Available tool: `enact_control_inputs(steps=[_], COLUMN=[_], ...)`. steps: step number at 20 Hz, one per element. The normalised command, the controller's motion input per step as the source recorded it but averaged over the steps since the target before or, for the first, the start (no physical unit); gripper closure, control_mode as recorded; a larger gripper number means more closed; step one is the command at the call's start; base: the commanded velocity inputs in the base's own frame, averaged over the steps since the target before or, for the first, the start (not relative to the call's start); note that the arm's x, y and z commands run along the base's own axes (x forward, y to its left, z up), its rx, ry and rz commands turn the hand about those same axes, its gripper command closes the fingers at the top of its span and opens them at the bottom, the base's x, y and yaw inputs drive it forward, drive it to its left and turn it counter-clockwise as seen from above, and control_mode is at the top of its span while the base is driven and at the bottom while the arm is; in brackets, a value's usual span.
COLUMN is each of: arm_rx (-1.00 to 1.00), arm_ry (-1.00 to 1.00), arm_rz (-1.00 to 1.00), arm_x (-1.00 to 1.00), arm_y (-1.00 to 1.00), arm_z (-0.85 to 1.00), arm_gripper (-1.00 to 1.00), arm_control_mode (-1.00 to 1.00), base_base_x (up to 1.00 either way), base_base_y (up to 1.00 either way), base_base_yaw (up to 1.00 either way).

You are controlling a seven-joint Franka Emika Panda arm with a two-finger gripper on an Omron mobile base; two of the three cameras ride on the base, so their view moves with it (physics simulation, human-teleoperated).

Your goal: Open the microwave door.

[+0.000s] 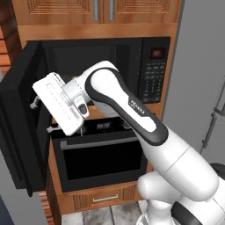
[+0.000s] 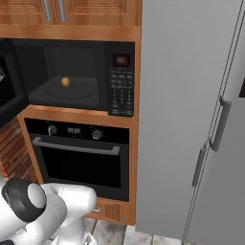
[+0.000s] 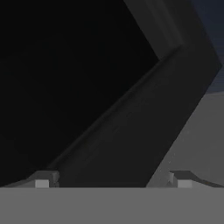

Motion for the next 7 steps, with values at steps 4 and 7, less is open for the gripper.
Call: enact_control_inputs(steps=[4, 7], arm_rx=[0.0, -0.19], arm_ry=[0.01, 0.04], arm_rz=[0.01, 0.0], arm_x=[0.06, 0.1], arm_y=[0.0, 0.63], arm_z=[-0.01, -0.14], arm_gripper=[-1.0, -1.0], arm_control_mode=[-1.0, -1.0], base_base_x=[0.0, 0.0], base_base_y=[0.0, 0.0], base_base_yaw=[0.0, 0.0])
